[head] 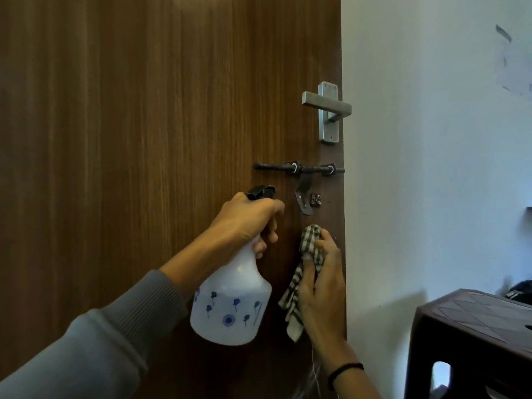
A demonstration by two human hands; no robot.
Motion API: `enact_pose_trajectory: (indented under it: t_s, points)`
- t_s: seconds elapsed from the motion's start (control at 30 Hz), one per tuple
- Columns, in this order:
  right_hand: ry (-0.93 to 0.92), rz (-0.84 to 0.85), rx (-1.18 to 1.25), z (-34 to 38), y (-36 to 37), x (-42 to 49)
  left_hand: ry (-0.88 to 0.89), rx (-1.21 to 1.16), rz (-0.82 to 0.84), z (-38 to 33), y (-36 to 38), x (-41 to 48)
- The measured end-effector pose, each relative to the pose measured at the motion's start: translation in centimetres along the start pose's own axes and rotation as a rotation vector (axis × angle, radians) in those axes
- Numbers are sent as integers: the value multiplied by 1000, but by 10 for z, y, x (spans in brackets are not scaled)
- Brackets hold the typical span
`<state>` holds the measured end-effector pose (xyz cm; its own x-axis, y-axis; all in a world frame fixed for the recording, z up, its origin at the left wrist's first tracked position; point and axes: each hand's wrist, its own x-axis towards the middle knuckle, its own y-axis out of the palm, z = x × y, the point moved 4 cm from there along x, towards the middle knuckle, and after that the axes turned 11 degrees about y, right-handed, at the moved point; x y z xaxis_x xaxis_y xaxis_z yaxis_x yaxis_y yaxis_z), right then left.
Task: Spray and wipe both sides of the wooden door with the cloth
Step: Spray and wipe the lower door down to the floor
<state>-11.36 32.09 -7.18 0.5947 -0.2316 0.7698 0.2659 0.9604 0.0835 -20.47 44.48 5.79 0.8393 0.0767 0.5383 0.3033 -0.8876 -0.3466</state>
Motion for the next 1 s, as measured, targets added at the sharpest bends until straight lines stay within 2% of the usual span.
enact_pose_trajectory:
  t_s: [0.2, 0.27, 0.37, 0.43, 0.57, 0.8, 1.0]
  points:
    - [-279, 132, -144, -8, 15, -3, -14, 39, 47, 1, -9, 0]
    - [-236, 7, -198, -17, 7, 6, -8, 41, 59, 3, -8, 1]
    - [8, -255, -156, -18, 5, 10, 0, 19, 67, 5, -10, 2]
    - [30, -301, -100, -8, 17, 6, 5, -1, 74, 5, -10, 2]
    - [-194, -171, -103, 15, 46, -8, 14, -29, 83, 5, -10, 1]
    - [-235, -10, -84, 26, 40, 38, 14, -49, 82, 7, -10, 1]
    - [-217, -26, -153, 48, 34, 55, 11, -11, 71, 9, -12, 0]
